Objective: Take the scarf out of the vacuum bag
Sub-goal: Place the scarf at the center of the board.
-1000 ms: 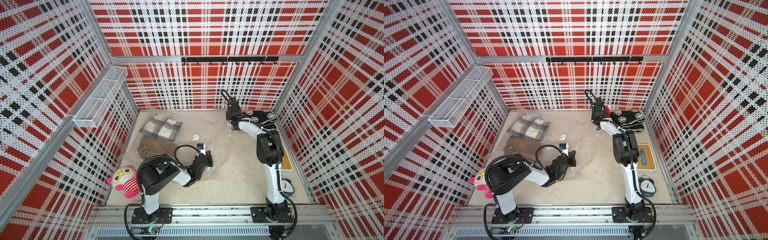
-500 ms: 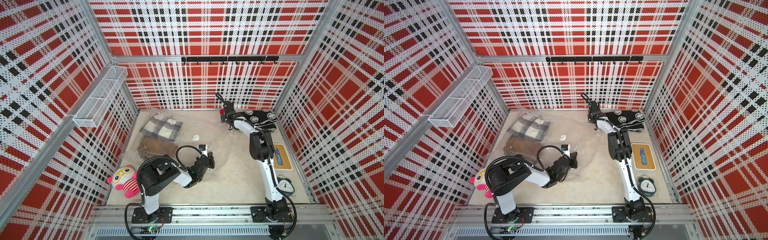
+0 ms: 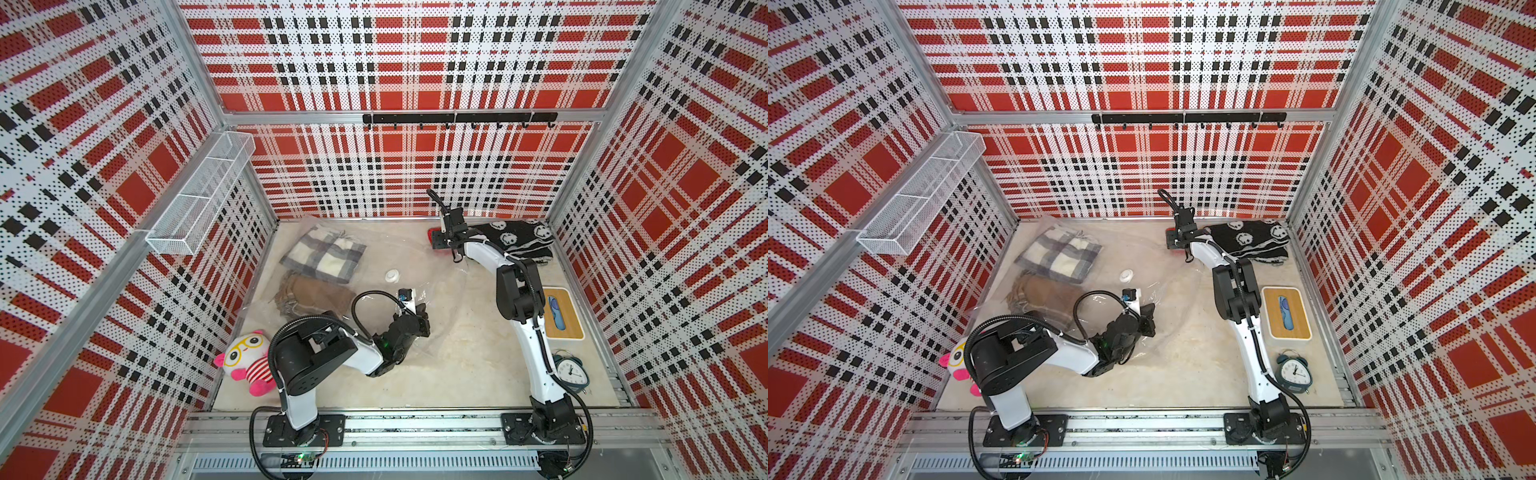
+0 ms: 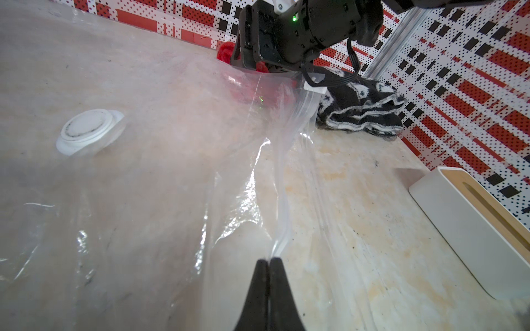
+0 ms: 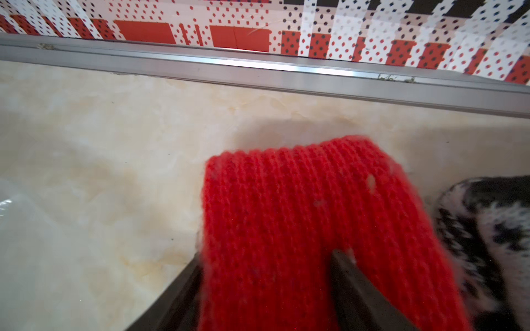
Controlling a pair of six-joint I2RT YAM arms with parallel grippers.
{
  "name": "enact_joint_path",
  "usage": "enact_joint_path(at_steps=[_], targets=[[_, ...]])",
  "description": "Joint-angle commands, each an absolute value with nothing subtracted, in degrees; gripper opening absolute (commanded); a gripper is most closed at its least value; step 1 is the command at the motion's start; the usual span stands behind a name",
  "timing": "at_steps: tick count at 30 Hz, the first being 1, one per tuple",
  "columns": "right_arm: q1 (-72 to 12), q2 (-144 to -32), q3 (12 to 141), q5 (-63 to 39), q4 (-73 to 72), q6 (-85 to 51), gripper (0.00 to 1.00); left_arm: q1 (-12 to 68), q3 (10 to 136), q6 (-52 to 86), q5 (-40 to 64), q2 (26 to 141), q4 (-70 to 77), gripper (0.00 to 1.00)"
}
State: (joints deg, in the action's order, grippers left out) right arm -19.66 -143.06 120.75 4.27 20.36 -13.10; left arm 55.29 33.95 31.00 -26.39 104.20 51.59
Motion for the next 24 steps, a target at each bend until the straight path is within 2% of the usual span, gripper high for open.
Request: enact_joint_path(at_steps=[1, 5, 8, 11, 15, 24], targets=[[-20.0, -139.3, 119.3, 1.7, 18.4, -14.9, 0.71, 56.0, 34.2, 30.2, -27.4, 103.2, 51.3, 0.0], [-19.7, -134.9, 113.0, -2.6, 12.8, -16.4, 0.71, 56.1, 34.1, 30.1, -27.6, 103.0, 51.3, 0.0], [-19.4, -131.1, 107.9, -5.4, 8.4, -17.5, 0.66, 56.1, 34.3, 29.9, -27.7, 102.9, 51.3, 0.0], [-19.4, -127.8, 103.9, -5.5, 5.6, -17.7, 0.62, 56.1, 34.2, 29.9, -27.9, 102.8, 51.4, 0.0], [-19.3, -125.2, 102.6, -4.3, 6.3, -17.2, 0.61, 56.2, 34.2, 30.0, -27.9, 102.6, 51.4, 0.0], [-19.4, -112.8, 86.6, 0.7, -0.5, -17.7, 0.69, 56.7, 34.6, 29.5, -28.6, 102.3, 51.3, 0.0]])
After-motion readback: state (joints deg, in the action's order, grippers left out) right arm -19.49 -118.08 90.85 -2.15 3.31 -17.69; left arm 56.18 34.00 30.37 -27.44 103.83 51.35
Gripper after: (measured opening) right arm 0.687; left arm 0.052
